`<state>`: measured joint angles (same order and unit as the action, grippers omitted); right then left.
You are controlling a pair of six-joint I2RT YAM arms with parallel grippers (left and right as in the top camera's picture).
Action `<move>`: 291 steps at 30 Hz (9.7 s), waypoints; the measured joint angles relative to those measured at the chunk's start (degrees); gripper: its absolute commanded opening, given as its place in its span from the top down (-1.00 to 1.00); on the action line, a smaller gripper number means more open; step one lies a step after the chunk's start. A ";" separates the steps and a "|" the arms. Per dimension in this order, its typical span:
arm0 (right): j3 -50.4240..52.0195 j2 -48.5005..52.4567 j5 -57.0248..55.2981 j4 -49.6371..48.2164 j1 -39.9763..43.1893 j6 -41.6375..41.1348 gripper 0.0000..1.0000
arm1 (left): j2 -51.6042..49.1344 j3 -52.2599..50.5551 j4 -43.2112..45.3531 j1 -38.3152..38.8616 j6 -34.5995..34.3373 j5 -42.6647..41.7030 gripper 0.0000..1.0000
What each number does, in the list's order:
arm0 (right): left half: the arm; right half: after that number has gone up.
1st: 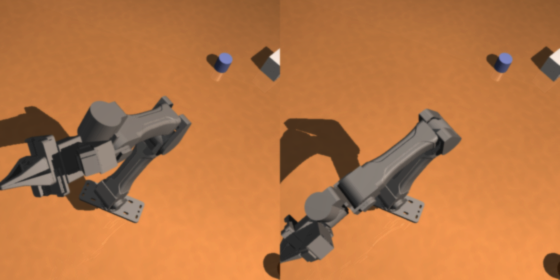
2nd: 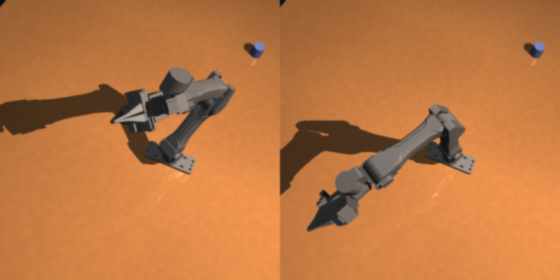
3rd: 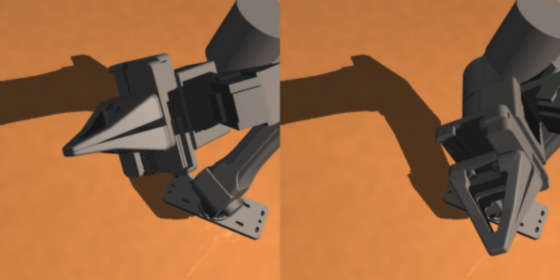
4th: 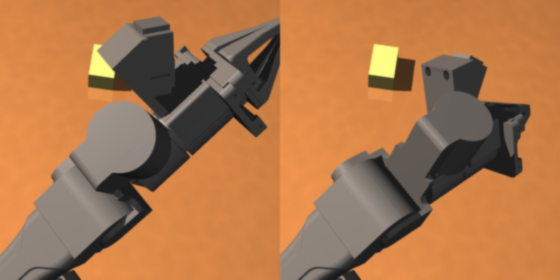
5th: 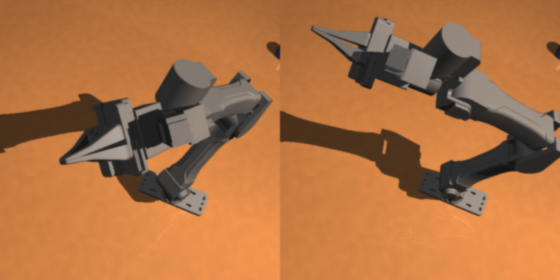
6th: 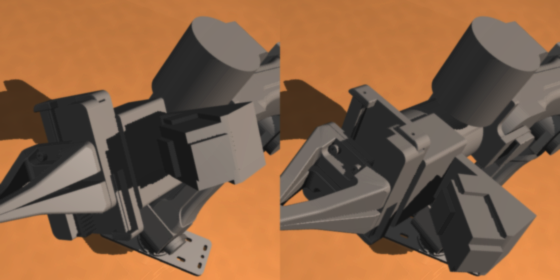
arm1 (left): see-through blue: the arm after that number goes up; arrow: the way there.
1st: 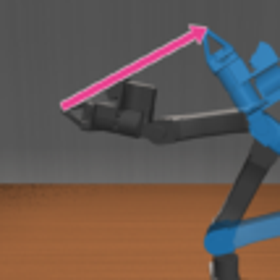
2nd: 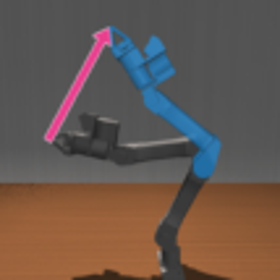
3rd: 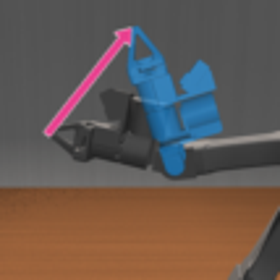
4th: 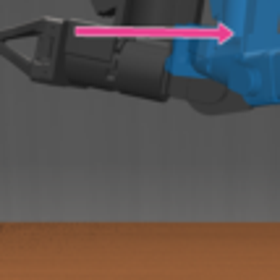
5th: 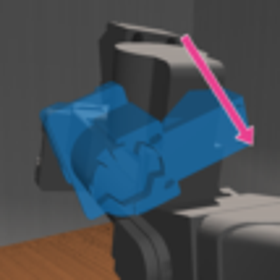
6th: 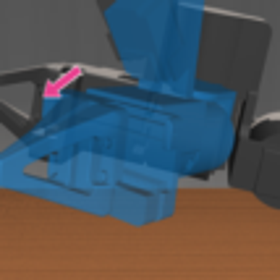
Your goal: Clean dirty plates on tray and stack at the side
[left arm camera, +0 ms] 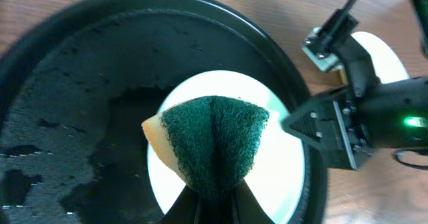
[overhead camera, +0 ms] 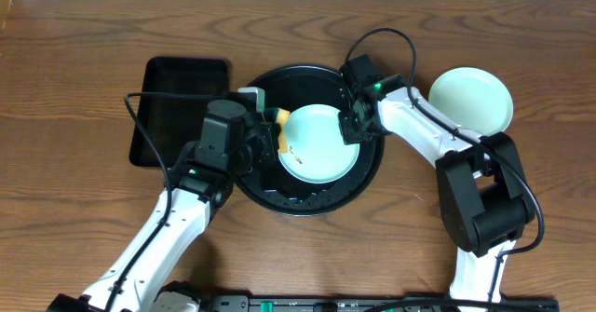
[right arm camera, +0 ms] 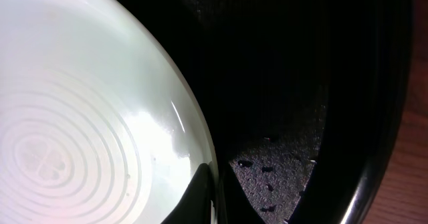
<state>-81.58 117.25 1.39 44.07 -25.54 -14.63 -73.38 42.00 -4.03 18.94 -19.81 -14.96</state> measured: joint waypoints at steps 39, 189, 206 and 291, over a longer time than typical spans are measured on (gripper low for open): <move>0.00 0.00 -2.01 1.75 -0.87 -0.02 0.98 | -16.79 -0.02 9.22 14.23 0.61 2.91 0.85; -0.07 0.00 -2.32 1.05 -0.94 0.00 0.98 | -28.50 9.11 0.68 -25.05 12.74 13.97 0.85; 0.02 -2.86 -2.34 -0.85 -0.94 0.22 0.98 | 0.81 9.03 -2.99 -25.05 12.55 7.87 0.85; 0.02 -2.89 -2.47 -0.20 -0.94 -1.51 0.98 | -23.71 8.59 -0.46 9.03 8.28 -5.81 0.85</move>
<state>-81.56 114.37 -1.08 43.88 -26.48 -16.14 -97.10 50.59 -4.49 27.97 -11.53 -20.78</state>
